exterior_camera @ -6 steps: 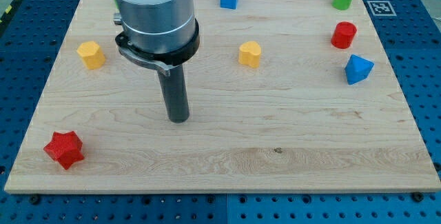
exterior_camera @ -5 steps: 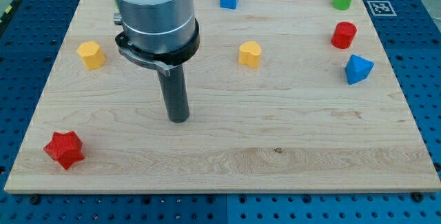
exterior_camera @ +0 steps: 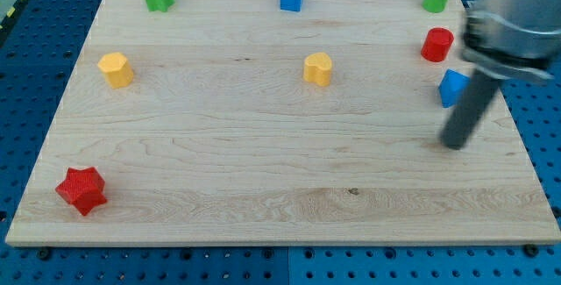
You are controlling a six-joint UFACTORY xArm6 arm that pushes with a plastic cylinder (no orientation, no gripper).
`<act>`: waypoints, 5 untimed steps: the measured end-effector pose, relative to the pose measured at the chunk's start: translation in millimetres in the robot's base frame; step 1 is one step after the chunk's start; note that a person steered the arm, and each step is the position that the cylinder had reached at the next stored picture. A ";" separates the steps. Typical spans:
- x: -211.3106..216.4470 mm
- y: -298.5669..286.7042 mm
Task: Point at the red circle
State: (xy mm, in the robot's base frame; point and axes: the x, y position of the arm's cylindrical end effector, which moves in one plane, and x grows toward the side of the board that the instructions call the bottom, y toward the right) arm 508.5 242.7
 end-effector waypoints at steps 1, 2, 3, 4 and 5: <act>3.0 52.9; -21.1 52.8; -71.1 52.9; -110.0 54.5; -131.0 54.4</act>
